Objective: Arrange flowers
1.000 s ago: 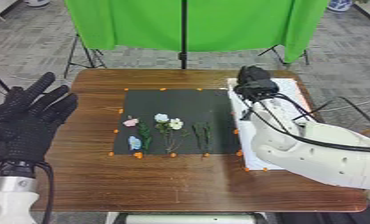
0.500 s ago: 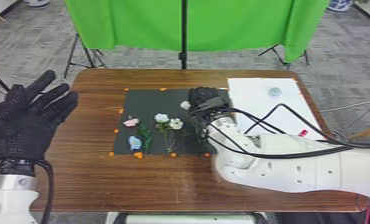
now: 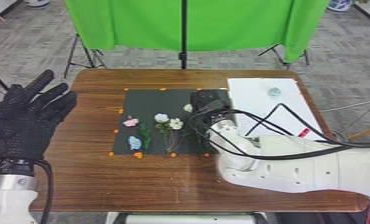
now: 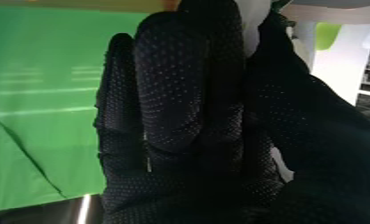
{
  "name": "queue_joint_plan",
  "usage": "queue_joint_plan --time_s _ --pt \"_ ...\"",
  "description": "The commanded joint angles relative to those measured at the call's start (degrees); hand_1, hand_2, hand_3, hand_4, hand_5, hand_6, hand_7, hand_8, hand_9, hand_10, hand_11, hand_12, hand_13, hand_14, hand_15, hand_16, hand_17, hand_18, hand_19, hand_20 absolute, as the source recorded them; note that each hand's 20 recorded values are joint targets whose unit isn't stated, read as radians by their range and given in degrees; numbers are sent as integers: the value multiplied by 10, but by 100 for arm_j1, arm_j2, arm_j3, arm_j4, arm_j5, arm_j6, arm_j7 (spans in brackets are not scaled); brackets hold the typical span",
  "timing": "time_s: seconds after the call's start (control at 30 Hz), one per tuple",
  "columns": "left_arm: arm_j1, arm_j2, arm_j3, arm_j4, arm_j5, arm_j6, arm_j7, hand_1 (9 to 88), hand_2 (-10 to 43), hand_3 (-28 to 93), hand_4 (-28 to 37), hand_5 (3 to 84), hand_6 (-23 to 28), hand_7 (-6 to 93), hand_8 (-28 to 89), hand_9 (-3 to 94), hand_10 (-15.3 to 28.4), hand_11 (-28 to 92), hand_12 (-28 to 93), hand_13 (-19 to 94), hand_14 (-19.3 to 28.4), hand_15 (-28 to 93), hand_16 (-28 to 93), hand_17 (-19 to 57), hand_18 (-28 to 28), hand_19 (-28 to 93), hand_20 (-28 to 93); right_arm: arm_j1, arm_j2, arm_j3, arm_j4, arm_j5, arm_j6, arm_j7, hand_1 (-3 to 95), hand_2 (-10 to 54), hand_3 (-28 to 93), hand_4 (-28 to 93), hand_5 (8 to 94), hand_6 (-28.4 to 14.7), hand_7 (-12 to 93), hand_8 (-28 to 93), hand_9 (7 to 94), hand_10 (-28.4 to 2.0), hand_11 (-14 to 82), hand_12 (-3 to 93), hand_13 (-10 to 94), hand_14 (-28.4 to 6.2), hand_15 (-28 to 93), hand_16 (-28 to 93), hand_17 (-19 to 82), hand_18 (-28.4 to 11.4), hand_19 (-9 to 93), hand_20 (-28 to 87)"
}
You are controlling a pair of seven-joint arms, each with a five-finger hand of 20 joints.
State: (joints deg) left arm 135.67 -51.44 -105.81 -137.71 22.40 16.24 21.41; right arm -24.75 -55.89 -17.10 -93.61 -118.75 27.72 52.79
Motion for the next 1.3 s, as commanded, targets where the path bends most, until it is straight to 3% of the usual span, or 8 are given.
queue_joint_plan --time_s 0.03,0.47,0.53,0.63,0.9,1.3 --pt "78 -8 20 38 -8 -53 -1 212 102 764 -270 367 107 166 -100 341 220 298 113 262 284 529 -102 -39 284 801 -282 67 70 21 -55 -158 -158 -10 521 -95 715 -283 829 34 186 7 907 -71 156 294 804 -40 569 190 358 -160 866 -43" --pt "15 -4 16 48 4 -65 -102 213 101 765 -268 367 106 167 -100 341 220 298 113 263 284 530 -102 -39 284 801 -282 169 206 -169 -197 -255 -496 -25 506 -95 719 -283 769 37 166 -19 873 -76 122 297 776 -40 559 218 333 -161 849 -22" --pt "-5 -39 16 53 33 -77 -190 213 101 765 -267 367 107 166 -101 341 219 298 113 263 284 530 -102 -39 284 801 -282 143 209 -137 -206 -223 -494 -79 498 -95 721 -283 759 37 172 -25 861 -79 134 283 770 -44 563 213 328 -162 845 -14" --pt "-30 -22 41 65 18 -76 -155 214 100 765 -266 367 107 167 -100 341 220 298 112 263 284 530 -102 -39 284 801 -282 158 220 -152 -255 -255 -645 -59 477 -95 737 -283 738 35 176 -31 847 -83 152 270 766 -50 571 197 322 -164 843 -4" --pt "-92 -30 66 84 53 -107 -242 215 100 765 -263 367 107 166 -100 341 220 298 112 263 284 529 -102 -39 284 800 -281 161 255 -54 -343 -69 -894 -69 400 -95 802 -283 639 11 176 -133 761 -102 252 184 733 -62 603 160 299 -172 834 25" --pt "-99 -107 70 92 88 -114 -386 216 99 765 -262 367 107 165 -100 341 220 298 112 263 284 529 -102 -39 284 800 -282 87 457 75 -532 -49 -1190 22 385 -95 815 -283 598 -3 168 -132 734 -119 268 160 714 -73 621 154 287 -180 834 34"
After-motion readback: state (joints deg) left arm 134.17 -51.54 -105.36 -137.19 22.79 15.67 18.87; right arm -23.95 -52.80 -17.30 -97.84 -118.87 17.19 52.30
